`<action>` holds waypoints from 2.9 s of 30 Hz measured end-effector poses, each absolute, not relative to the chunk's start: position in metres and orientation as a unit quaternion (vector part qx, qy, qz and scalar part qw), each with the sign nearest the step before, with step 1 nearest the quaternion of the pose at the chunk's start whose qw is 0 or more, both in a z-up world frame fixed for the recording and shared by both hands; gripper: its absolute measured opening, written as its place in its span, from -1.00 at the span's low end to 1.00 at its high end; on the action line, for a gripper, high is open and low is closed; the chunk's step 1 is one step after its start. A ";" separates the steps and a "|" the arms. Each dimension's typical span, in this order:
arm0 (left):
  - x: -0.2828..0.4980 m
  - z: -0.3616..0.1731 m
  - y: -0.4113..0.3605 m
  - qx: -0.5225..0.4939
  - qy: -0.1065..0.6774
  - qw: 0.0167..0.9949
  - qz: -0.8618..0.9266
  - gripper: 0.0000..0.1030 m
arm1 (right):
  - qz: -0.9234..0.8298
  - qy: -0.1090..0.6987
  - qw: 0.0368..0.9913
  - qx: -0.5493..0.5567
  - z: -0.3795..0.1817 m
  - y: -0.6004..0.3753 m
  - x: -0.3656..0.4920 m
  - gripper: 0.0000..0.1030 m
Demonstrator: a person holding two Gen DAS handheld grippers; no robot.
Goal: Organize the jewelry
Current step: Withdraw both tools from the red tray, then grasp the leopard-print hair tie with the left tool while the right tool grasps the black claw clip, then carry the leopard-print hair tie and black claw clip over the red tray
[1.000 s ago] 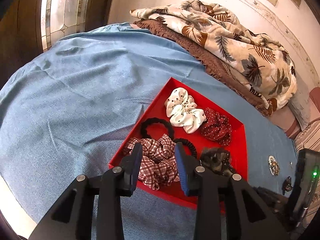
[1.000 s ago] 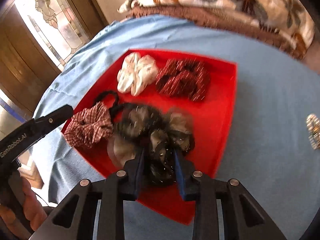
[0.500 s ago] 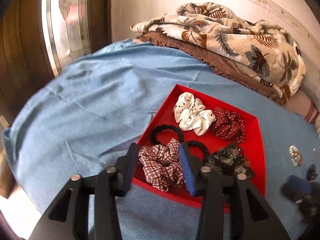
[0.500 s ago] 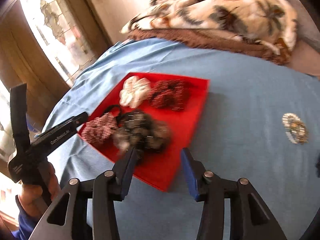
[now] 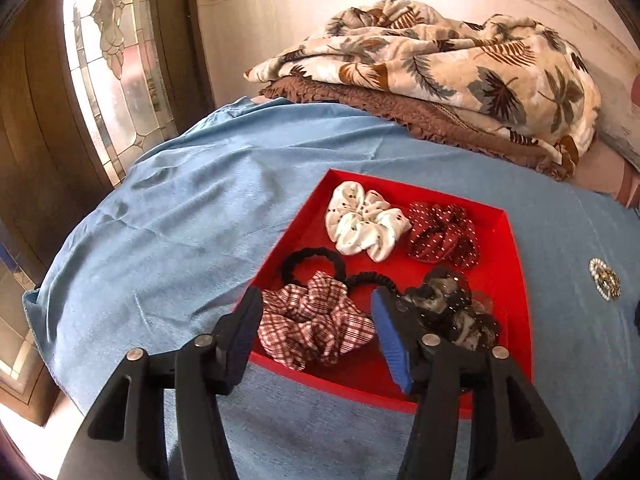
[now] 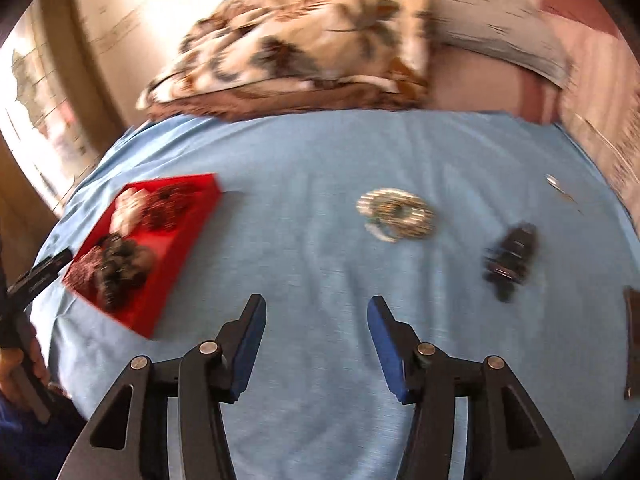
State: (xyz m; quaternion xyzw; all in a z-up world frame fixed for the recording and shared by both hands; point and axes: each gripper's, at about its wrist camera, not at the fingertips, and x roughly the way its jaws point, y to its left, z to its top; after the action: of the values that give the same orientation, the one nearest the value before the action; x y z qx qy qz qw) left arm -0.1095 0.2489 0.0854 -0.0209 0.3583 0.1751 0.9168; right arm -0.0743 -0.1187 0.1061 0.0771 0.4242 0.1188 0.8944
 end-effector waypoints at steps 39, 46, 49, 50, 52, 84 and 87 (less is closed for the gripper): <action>-0.004 0.088 -0.013 -0.037 0.463 0.880 -0.102 -0.05 | 0.059 0.426 0.858 0.280 0.054 -0.311 -0.013 0.26; 0.049 0.050 -0.066 -0.020 0.506 0.854 -0.117 -0.08 | 0.082 0.436 0.850 0.284 0.047 -0.314 0.016 0.26; 0.065 0.032 -0.085 -0.006 0.523 0.844 -0.117 -0.08 | 0.079 0.442 0.847 0.283 0.042 -0.314 0.023 0.26; 0.070 0.026 -0.090 -0.001 0.530 0.840 -0.116 -0.08 | 0.079 0.446 0.845 0.283 0.039 -0.313 0.026 0.26; 0.077 0.018 -0.095 0.004 0.537 0.836 -0.111 -0.08 | 0.081 0.451 0.843 0.283 0.037 -0.313 0.029 0.26; -0.005 0.026 0.019 -0.103 0.546 0.826 -0.100 -0.76 | 0.160 0.427 0.842 0.288 0.056 -0.285 -0.003 -0.64; -0.007 0.026 0.033 -0.104 0.539 0.832 -0.083 -0.76 | 0.113 0.412 0.858 0.286 0.058 -0.294 -0.008 0.17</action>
State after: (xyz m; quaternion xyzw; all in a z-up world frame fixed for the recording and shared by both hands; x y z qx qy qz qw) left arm -0.0072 0.0326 0.0261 -0.1037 0.5385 -0.0828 0.8321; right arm -0.0077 -0.2944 0.0576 0.2855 0.4125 0.1132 0.8576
